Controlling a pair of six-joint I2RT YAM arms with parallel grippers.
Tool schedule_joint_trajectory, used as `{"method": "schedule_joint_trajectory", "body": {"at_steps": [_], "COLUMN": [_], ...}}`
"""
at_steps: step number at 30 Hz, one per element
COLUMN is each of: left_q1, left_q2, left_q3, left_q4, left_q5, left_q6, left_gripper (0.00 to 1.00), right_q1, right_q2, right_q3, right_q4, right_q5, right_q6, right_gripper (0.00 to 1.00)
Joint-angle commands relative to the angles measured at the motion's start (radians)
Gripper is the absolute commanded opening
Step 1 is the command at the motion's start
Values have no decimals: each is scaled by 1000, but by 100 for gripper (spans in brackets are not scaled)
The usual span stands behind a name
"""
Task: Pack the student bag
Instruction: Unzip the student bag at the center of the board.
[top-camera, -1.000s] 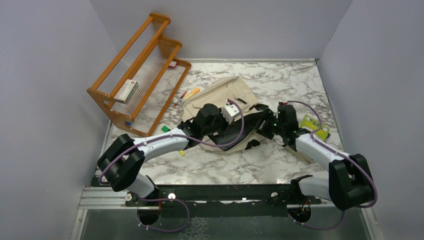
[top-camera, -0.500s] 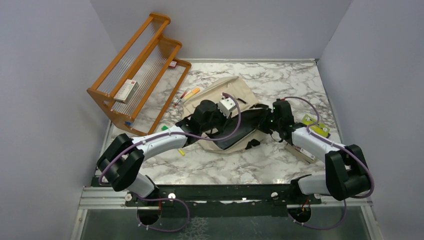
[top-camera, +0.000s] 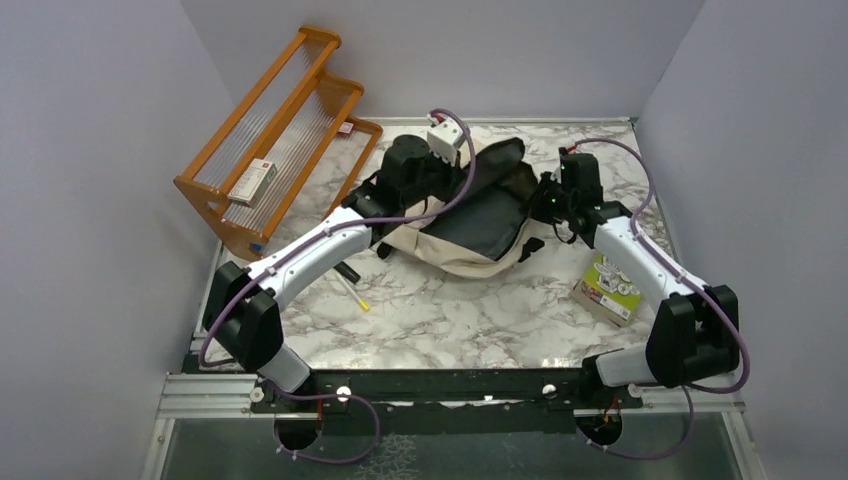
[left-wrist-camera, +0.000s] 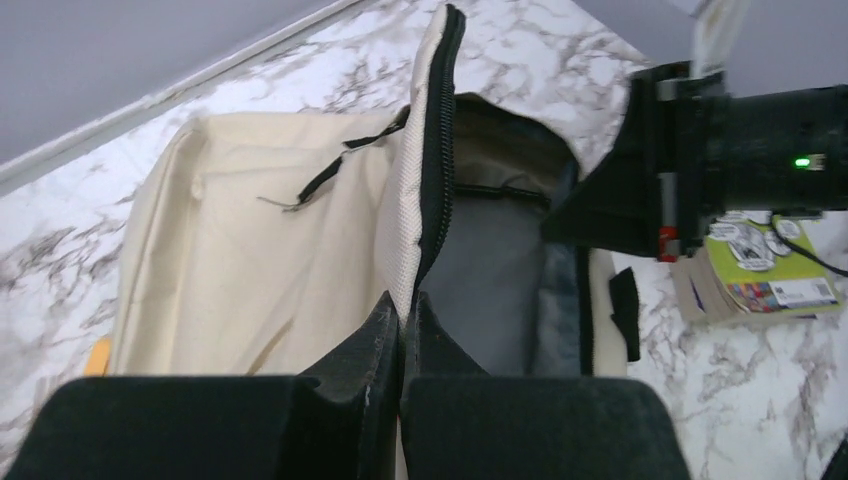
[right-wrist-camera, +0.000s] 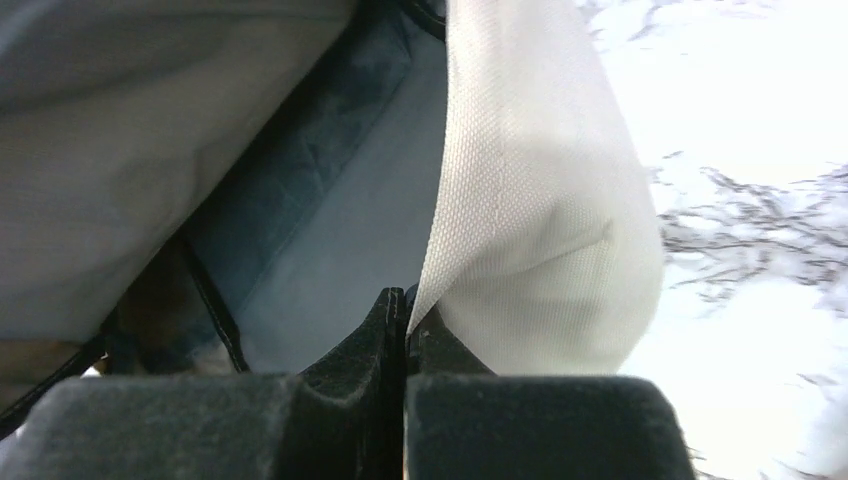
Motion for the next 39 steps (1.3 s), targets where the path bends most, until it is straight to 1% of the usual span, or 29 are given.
{"method": "schedule_joint_trajectory", "body": {"at_steps": [1,7,10,19,22,27,32,35,38,39], "left_q1": [108,197,230,359,382,398,404,406,406,406], "left_q2": [72,142,161,122,117,144,179,213,230,229], "left_q3": [49,14,-20,-186,-244,-286,-272,-233,-214,-213], "left_q4": [-80,-26,13,120,149,159,128,97,80,80], "left_q5": [39,107,107,87,70,57,59,114,150,154], "left_q6": [-123,-209,-242,-362,-381,-393,-387,-372,-373,-373], "left_gripper": [0,0,0,0,0,0,0,10,19,24], "right_q1": [-70,-103,-103,-112,-115,-117,-117,-117,-117,-117], "right_q2": [71,117,119,117,123,133,139,138,127,121], "right_q3": [83,92,79,36,28,24,27,26,24,24], "right_q4": [-135,-158,-146,-134,-127,-119,-117,-108,-88,-82], "right_q5": [-19,-58,-63,-26,-21,-36,-37,-61,-144,-169], "right_q6": [-122,-140,-135,-142,-145,-147,-154,-160,-177,-182], "right_gripper": [0,0,0,0,0,1,1,1,6,8]}}
